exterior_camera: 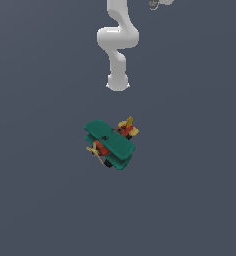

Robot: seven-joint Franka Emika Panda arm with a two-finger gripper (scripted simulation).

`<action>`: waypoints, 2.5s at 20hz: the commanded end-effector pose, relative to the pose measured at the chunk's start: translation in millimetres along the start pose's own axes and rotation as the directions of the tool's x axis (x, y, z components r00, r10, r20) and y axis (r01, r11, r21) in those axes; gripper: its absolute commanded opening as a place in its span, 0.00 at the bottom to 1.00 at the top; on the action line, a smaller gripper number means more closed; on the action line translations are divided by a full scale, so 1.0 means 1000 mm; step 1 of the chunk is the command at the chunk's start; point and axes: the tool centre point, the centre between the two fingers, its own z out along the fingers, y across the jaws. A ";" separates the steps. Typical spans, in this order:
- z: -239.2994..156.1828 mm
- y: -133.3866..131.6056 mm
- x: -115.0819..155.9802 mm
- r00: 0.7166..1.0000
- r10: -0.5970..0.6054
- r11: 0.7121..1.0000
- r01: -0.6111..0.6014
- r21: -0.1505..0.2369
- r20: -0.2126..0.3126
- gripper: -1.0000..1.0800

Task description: Pick up the object and move it to a goal position.

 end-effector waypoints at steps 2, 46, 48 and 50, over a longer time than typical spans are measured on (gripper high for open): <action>-0.013 0.000 0.006 0.997 -0.071 0.996 0.072 -0.047 0.017 0.62; -0.039 -0.062 0.114 0.393 -0.709 0.461 0.887 -0.037 0.586 0.62; -0.033 -0.066 0.119 0.339 -0.719 0.424 0.906 -0.004 0.606 0.62; -0.026 -0.070 0.124 0.285 -0.728 0.387 0.921 0.032 0.623 0.62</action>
